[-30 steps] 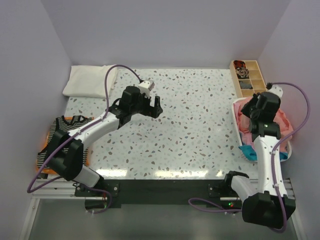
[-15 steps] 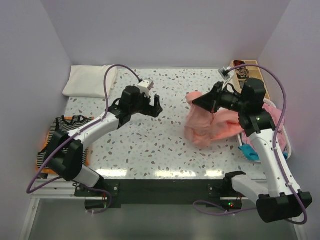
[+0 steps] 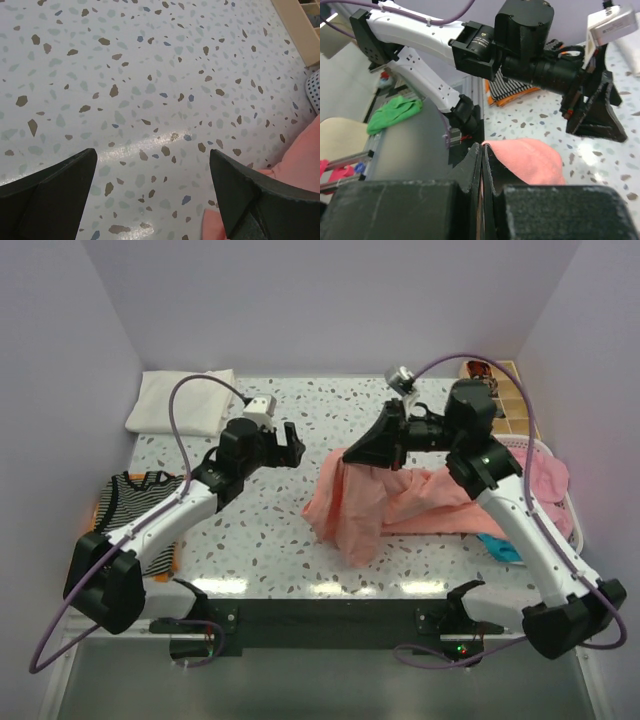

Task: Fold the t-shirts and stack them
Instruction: Move the tshirt to the center of the board

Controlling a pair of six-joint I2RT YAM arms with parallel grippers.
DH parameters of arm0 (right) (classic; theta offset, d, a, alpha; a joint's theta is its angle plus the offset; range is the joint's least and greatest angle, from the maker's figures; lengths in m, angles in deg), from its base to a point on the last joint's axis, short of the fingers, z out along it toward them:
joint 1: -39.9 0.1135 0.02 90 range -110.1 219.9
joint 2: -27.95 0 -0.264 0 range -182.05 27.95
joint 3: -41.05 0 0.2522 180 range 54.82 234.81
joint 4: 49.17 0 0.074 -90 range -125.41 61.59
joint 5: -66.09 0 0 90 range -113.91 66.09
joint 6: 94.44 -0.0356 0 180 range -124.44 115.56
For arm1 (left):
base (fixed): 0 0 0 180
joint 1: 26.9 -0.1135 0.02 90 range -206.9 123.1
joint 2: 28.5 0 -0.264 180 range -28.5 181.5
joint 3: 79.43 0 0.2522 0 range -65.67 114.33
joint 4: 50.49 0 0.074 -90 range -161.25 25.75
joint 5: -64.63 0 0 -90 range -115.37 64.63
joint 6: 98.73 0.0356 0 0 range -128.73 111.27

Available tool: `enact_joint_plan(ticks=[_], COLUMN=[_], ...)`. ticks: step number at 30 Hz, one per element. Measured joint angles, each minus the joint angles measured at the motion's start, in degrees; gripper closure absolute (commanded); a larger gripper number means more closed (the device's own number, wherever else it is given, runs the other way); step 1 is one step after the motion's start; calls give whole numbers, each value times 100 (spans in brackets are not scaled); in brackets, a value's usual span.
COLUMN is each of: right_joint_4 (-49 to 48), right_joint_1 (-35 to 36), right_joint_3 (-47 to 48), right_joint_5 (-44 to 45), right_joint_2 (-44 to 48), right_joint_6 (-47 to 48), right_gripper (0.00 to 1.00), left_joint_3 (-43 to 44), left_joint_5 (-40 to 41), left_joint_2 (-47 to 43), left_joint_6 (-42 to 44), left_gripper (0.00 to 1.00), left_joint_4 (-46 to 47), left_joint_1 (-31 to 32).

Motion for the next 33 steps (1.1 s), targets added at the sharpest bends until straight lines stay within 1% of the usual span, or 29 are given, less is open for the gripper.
enact_joint_plan(ticks=[4, 7, 9, 12, 15, 20, 23, 26, 29, 33], right_joint_4=[149, 463, 601, 793, 1062, 1801, 2068, 2247, 2328, 2481], right_joint_1=[758, 1113, 1322, 1425, 1475, 1637, 1685, 1700, 1685, 1580], right_joint_3=[741, 1294, 1493, 1611, 1952, 3486, 4131, 4216, 3864, 2671], right_joint_5=[57, 251, 385, 522, 562, 688, 933, 1427, 2031, 3805], right_joint_2=[-1250, -2170, -2562, -2876, -3101, -3676, -3847, -3829, -3748, -3163], right_joint_6=[184, 387, 472, 522, 627, 1060, 1259, 1394, 1456, 1467], right_gripper=[100, 100, 100, 100, 100, 100, 100, 100, 100, 100], left_joint_3=[-195, -227, -227, -227, -245, -358, -393, -398, -402, -415], left_joint_5=[321, 494, 588, 726, 826, 944, 1021, 1119, 1204, 1235], left_joint_2=[-260, -391, -457, -511, -529, -592, -671, -793, -935, -1008], left_joint_6=[-105, -146, -151, -153, -179, -326, -404, -407, -404, -404], left_gripper=[0, 0, 0, 0, 0, 0, 0, 0, 0, 0], left_joint_4=[2, -9, -7, -15, -31, -33, -50, -103, -157, -160], left_joint_1=[-28, -70, -90, -116, -151, -195, -197, -212, -227, -256])
